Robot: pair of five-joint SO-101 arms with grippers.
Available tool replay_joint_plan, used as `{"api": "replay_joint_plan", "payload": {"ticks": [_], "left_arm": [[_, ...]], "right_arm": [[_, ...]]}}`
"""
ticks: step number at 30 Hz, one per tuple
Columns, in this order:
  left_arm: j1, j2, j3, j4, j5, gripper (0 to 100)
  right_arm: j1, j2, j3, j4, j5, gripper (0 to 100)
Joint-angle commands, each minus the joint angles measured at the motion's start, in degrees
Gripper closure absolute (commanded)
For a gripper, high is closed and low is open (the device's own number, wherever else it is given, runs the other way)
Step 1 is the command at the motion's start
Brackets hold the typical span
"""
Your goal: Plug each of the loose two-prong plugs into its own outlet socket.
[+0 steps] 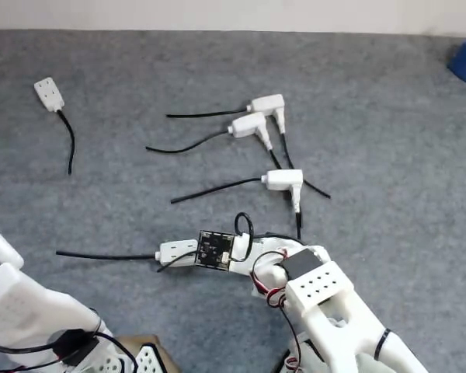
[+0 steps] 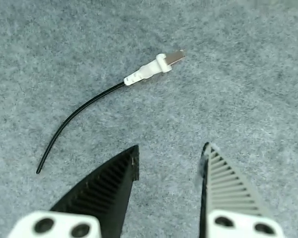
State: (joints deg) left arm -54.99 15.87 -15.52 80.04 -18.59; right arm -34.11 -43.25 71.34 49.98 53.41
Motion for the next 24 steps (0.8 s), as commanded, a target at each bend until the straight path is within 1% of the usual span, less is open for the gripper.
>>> {"api": "replay_joint_plan", "payload": {"ticks": [1,4,9,16,17,18,19,21,22,23,24], "left_arm": [[-0.8,-1.2,-2.2,-0.4,-0.5,79],[-0.8,-1.2,-2.2,-0.4,-0.5,79],[-0.8,-1.2,-2.2,-0.4,-0.5,79],[-0.8,-1.2,-2.2,-0.4,-0.5,79],[-0.8,-1.2,-2.2,-0.4,-0.5,79],[-0.8,-1.2,-2.2,-0.4,-0.5,79],[-0.8,-1.2,-2.2,-0.4,-0.5,79],[-0.8,-1.2,-2.2,-0.4,-0.5,79],[-0.8,-1.2,-2.2,-0.4,-0.5,79],[-0.8,-1.2,-2.1,-0.4,-0.5,79],[-0.8,-1.2,-2.1,-0.4,-0.5,79]], "right_arm": [[0.9,-0.1,-0.2,-0.7,0.1,76.1],[0.9,-0.1,1.5,-1.0,0.1,76.1],[0.9,-0.1,6.3,-5.0,0.1,76.1],[0.9,-0.2,3.4,-4.9,-0.2,76.2],[0.8,-0.2,3.4,-4.9,0.0,77.2],[0.7,-0.1,3.5,-4.9,0.1,80.2],[0.7,-0.1,3.5,-5.1,0.1,84.8],[0.7,-0.1,4.0,-5.1,0.1,98.3],[0.7,-0.1,4.1,-5.1,-0.3,99.6],[0.8,-0.1,4.1,-5.0,-0.4,96.7],[0.8,-0.1,4.1,-4.9,-0.4,96.4]]}}
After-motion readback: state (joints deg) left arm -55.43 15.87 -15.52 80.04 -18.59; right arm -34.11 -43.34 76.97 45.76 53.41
